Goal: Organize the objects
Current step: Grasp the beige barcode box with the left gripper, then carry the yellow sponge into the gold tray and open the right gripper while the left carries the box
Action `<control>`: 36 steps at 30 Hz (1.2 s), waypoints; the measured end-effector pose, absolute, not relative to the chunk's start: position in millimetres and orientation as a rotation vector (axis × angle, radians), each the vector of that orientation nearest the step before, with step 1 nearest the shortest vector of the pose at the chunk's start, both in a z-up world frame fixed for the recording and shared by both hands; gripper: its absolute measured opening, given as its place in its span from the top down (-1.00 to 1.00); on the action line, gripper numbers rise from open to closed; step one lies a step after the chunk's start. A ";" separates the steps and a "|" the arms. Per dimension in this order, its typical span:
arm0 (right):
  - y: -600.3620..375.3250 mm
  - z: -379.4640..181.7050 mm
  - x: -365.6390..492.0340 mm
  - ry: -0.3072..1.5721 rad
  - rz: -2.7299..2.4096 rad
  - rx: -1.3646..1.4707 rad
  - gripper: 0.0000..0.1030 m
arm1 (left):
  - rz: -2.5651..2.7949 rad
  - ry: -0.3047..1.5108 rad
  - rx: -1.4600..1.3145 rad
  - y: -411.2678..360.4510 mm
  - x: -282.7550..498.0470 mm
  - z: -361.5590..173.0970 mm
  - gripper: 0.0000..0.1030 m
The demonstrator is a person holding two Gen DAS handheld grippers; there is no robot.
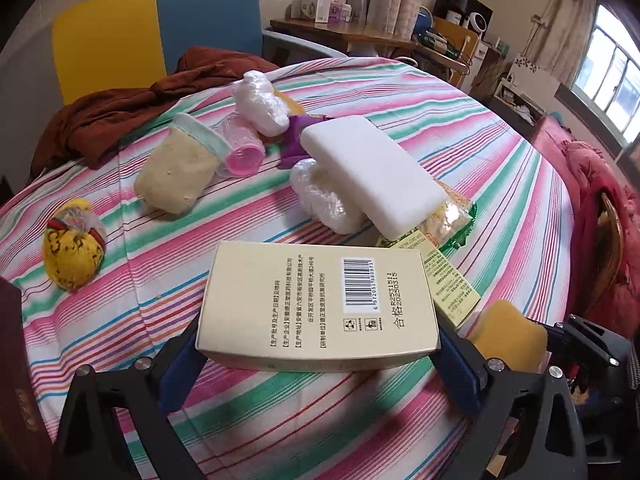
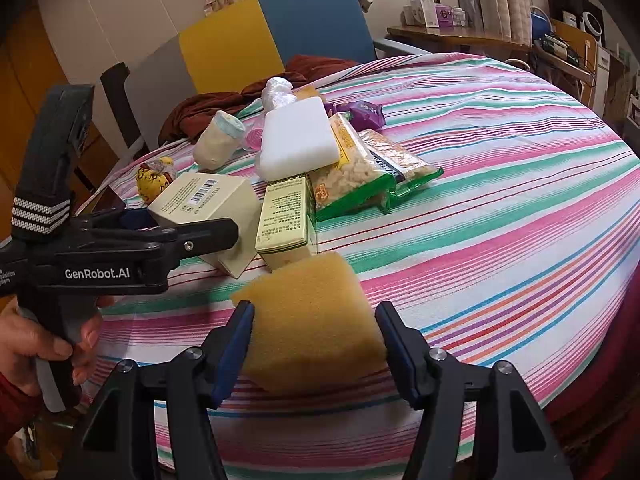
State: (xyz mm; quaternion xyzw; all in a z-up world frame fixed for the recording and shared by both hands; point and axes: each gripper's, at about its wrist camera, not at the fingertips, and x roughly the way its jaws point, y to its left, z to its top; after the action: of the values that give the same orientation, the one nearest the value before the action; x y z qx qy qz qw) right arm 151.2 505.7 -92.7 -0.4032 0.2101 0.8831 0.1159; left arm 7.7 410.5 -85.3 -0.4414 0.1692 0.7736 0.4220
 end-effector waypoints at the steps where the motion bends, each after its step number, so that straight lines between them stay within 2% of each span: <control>1: 505.6 -92.6 150.8 0.617 2.584 -1.180 -0.22 | 1.939 0.421 -1.100 407.8 8.0 -84.4 -0.94; 10: 493.3 -78.1 145.3 0.538 2.554 -1.219 -0.20 | 1.992 0.364 -1.086 367.2 14.2 -70.6 -0.93; 17: 462.8 -46.7 137.7 0.367 2.581 -1.190 -0.20 | 2.055 0.234 -1.061 317.7 7.8 -41.0 -0.93; 25: 408.9 -10.4 116.3 0.276 2.699 -1.156 -0.20 | 2.173 0.111 -1.028 245.1 -11.5 -7.9 -0.94; 36: 321.5 13.4 64.5 0.122 2.886 -1.171 -0.20 | 2.356 -0.030 -1.084 134.4 -44.9 -9.5 -0.94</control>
State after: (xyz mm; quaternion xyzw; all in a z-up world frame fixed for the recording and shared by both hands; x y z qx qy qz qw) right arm 64.5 321.5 13.4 -0.3756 0.0392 0.9259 0.0126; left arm -44.9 134.4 -9.5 -0.4025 -0.0112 0.8745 0.2705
